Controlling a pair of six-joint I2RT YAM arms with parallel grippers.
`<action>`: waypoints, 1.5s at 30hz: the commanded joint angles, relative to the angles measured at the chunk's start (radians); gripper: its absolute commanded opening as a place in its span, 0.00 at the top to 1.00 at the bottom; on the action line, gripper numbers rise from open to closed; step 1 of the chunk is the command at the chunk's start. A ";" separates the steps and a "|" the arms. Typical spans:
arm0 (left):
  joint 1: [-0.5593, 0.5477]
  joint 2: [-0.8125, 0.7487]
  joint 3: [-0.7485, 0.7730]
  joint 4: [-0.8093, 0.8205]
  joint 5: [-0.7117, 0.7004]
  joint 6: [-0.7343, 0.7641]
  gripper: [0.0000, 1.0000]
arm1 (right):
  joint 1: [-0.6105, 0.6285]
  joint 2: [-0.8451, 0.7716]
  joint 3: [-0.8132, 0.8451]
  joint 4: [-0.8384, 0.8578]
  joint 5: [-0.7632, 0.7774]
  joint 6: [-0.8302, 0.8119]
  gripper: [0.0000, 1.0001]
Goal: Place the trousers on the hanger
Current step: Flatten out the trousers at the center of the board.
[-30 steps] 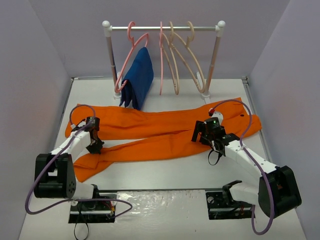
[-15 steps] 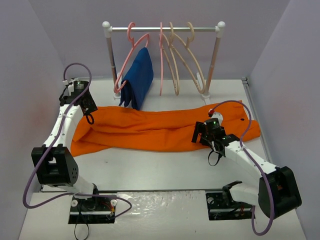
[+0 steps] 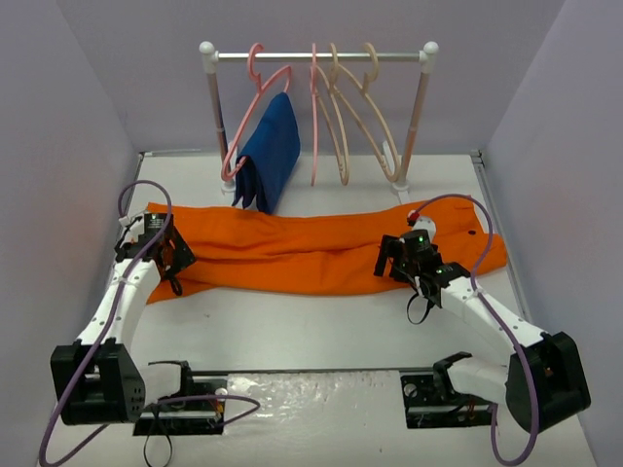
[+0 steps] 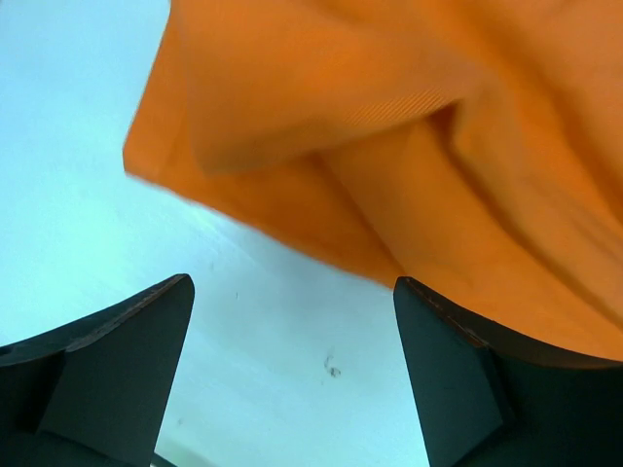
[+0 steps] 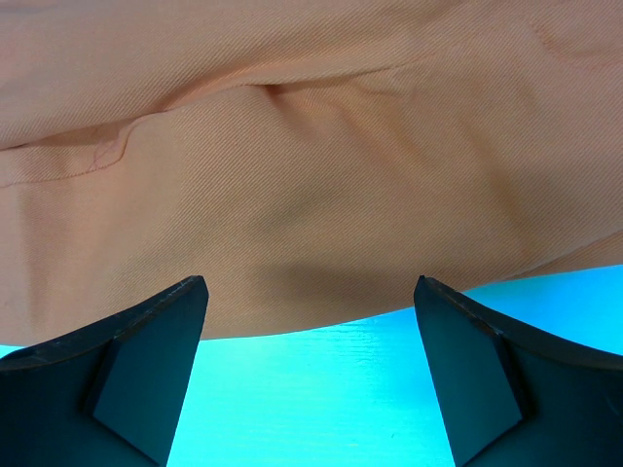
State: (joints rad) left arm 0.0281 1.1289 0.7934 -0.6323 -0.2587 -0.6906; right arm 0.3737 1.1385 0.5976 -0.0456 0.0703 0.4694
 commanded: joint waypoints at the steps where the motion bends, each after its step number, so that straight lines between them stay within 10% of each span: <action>1: 0.024 -0.023 -0.072 0.118 0.016 -0.153 0.24 | -0.003 -0.033 0.004 0.027 -0.014 -0.005 0.15; 24: 0.118 0.249 -0.156 0.376 0.089 -0.246 0.39 | -0.004 -0.065 -0.015 0.027 -0.025 0.002 0.16; 31: 0.118 0.297 -0.183 0.409 0.093 -0.245 0.77 | -0.004 -0.062 -0.016 0.026 -0.020 0.008 0.16; 34: 0.118 0.264 -0.184 0.368 0.097 -0.243 0.98 | -0.004 -0.061 -0.017 0.024 -0.015 0.010 0.16; 45: 0.107 -0.058 0.272 -0.119 0.109 0.039 1.00 | -0.055 0.085 0.022 -0.030 0.024 0.067 0.16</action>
State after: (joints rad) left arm 0.1412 1.1609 0.7778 -0.5455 -0.1705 -0.8331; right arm 0.3652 1.1574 0.5808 -0.0579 0.0521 0.4906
